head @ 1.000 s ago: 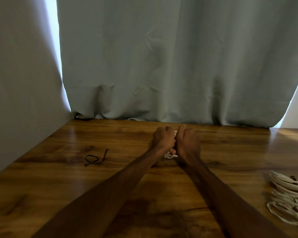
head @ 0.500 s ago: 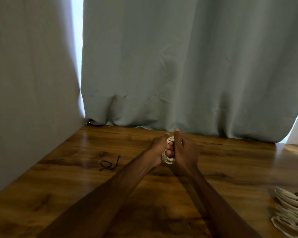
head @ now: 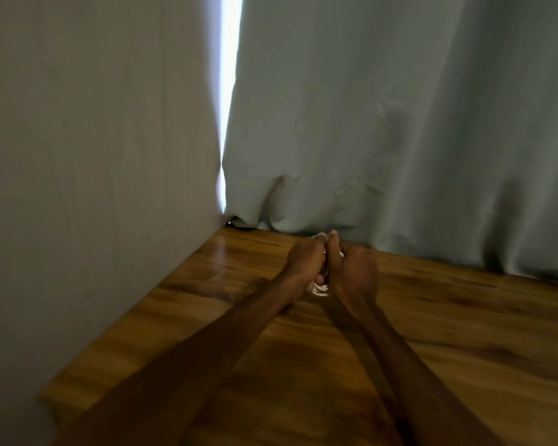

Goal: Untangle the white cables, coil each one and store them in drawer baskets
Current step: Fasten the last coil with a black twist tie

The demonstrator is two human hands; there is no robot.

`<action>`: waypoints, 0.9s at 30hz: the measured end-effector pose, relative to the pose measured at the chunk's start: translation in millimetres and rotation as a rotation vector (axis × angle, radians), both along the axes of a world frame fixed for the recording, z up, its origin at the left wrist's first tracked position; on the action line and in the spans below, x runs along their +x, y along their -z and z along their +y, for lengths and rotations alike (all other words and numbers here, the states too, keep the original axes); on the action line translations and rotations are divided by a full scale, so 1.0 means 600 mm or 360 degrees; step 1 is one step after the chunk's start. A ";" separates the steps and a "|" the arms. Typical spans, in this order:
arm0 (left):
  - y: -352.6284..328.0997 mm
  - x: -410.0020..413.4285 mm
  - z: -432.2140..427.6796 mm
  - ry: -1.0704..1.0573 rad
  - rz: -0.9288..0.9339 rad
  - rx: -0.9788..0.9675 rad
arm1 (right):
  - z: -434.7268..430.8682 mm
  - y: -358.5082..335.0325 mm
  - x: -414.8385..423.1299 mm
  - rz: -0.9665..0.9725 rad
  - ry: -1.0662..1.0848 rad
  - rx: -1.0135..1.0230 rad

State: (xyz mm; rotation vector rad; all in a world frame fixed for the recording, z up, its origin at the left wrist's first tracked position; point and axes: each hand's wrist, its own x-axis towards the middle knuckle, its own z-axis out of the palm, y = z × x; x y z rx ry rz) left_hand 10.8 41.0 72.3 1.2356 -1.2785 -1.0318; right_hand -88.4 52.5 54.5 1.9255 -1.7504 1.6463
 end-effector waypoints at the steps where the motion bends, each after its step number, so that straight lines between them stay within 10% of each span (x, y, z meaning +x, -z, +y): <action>1: -0.003 0.015 -0.003 0.0162 0.0227 0.0108 | -0.002 -0.004 0.012 -0.0035 -0.0006 0.0001; 6: 0.004 0.068 -0.011 0.0714 0.0669 0.0230 | -0.031 -0.008 0.052 -0.0270 -0.0091 -0.0092; 17: -0.009 0.159 -0.069 -0.0167 0.0490 0.0008 | -0.039 0.017 0.073 -0.0419 -0.0663 0.0143; 27: 0.013 0.223 -0.082 -0.0447 0.0640 -0.0022 | 0.005 0.026 0.055 0.0784 -0.0959 0.0255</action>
